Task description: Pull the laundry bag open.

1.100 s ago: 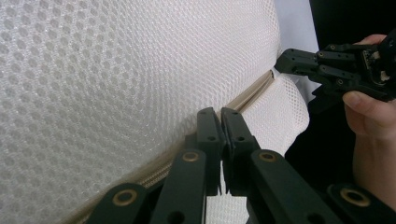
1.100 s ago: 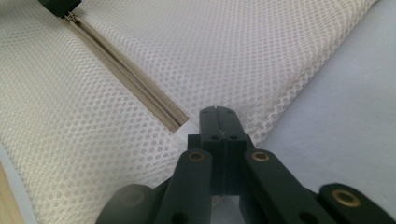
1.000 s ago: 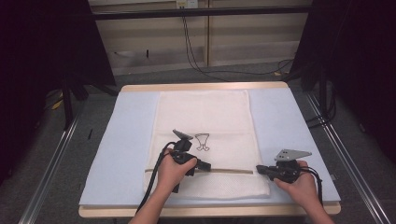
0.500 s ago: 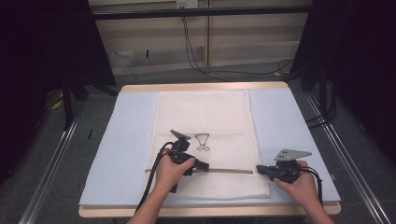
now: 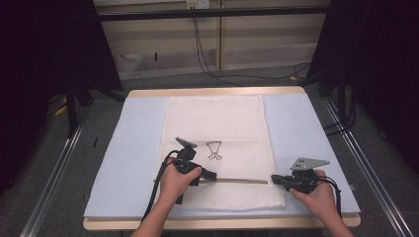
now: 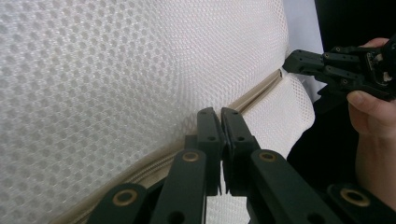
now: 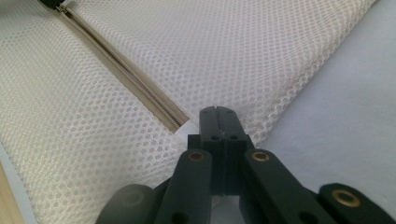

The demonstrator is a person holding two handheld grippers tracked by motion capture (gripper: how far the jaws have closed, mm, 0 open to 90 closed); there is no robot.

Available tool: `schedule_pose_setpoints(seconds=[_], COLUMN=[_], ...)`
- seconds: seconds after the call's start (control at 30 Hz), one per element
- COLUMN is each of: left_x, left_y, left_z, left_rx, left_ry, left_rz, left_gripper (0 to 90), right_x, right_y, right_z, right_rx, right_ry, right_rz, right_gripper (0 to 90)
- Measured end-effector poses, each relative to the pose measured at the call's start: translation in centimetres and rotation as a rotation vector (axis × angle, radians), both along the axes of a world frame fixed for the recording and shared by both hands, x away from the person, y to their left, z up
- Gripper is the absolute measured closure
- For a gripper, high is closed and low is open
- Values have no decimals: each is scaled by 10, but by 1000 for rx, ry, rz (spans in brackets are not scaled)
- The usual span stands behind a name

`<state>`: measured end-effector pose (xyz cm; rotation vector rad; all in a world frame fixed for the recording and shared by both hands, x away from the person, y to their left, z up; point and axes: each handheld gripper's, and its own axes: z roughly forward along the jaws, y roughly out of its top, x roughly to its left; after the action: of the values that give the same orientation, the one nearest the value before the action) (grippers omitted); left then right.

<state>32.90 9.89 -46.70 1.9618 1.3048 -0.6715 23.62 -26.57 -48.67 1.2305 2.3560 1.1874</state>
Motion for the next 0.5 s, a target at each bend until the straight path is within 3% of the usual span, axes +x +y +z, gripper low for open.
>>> schedule_pose_setpoints(seconds=[0.2, 0.5], left_x=[0, -1], left_y=[3, 8], left_z=[1, 1], left_rx=[-10, -4], left_ry=[16, 4], left_rz=[8, 28], left_gripper=[874, 874], right_x=[0, 0], right_y=[0, 0], right_z=[0, 0], right_rx=[1, 2], right_ry=[0, 0], right_rz=[0, 0], right_gripper=[900, 900])
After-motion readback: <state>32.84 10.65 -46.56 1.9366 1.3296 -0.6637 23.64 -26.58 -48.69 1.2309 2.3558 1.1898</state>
